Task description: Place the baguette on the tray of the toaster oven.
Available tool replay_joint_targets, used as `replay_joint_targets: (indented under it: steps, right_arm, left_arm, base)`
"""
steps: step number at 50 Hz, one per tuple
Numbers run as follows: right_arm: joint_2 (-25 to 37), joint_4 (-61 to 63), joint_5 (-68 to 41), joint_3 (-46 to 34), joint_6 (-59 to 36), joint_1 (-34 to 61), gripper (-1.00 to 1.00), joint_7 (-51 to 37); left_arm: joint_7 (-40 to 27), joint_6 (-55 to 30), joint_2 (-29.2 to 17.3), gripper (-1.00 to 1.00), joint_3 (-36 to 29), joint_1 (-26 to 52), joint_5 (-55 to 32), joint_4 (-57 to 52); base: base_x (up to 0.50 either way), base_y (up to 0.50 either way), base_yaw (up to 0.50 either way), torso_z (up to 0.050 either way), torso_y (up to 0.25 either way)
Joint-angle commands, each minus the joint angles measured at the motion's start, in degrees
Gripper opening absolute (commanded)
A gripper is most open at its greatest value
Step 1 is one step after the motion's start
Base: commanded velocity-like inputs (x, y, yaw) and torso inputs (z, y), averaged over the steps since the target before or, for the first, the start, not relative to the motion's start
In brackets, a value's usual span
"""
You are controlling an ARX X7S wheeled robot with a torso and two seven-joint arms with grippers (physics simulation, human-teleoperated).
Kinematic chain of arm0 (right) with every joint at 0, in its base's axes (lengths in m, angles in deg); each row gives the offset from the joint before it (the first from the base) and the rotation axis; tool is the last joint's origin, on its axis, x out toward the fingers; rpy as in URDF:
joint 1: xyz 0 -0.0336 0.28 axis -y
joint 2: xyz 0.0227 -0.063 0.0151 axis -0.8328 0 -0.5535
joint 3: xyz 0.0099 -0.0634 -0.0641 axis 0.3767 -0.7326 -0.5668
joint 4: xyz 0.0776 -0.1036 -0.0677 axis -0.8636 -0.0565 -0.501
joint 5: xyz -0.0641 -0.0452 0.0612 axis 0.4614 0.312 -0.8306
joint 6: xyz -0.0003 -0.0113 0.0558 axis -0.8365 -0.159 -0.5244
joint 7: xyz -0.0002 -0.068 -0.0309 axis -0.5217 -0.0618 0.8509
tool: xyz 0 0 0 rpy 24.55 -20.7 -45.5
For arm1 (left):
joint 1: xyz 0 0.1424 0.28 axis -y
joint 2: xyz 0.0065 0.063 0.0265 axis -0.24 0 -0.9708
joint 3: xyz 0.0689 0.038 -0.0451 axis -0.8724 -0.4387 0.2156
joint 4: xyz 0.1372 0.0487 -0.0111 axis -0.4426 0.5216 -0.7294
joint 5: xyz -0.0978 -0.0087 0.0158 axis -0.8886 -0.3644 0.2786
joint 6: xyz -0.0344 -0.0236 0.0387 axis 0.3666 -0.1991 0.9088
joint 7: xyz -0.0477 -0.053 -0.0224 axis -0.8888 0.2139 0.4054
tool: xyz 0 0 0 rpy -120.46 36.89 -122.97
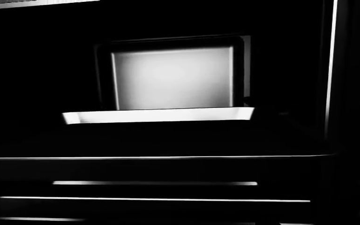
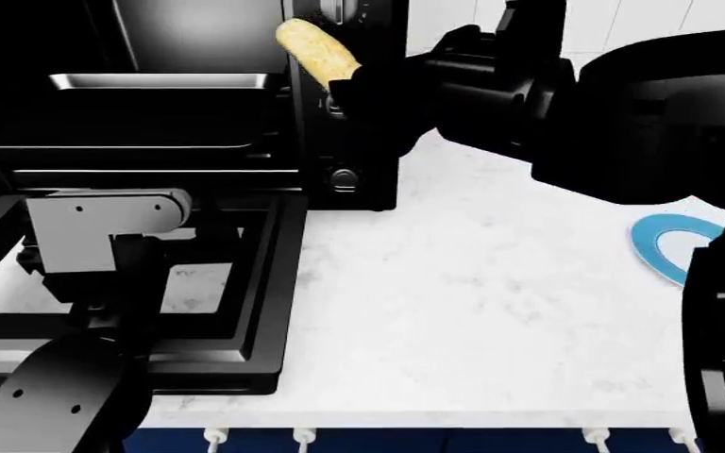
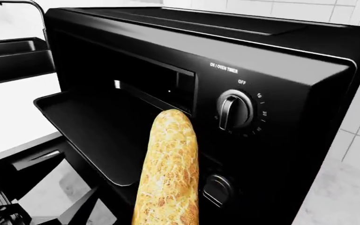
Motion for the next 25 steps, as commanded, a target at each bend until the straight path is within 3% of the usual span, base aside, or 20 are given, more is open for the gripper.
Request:
replay_joint_targets:
  steps: [1,25]
  right_arm:
    - [-3.6,-4.0,4.8,-2.3,2.7,3.3,-1.00,7.1]
    - [-8.3,-10.4,10.7,-9.5,8.0,7.9,-1.00,16.7]
  left_arm:
    - [2.0,-1.3,1.0,1.00,0.4,-3.5,-1.5,3.0]
    - [1.6,-1.3,0.7,1.00,0.3,-3.7,-2.3,3.0]
  base:
    - [0.00,0.00,0.00,-0.010,0.000]
    - [0.00,0.00,0.00,-0.003,0.000]
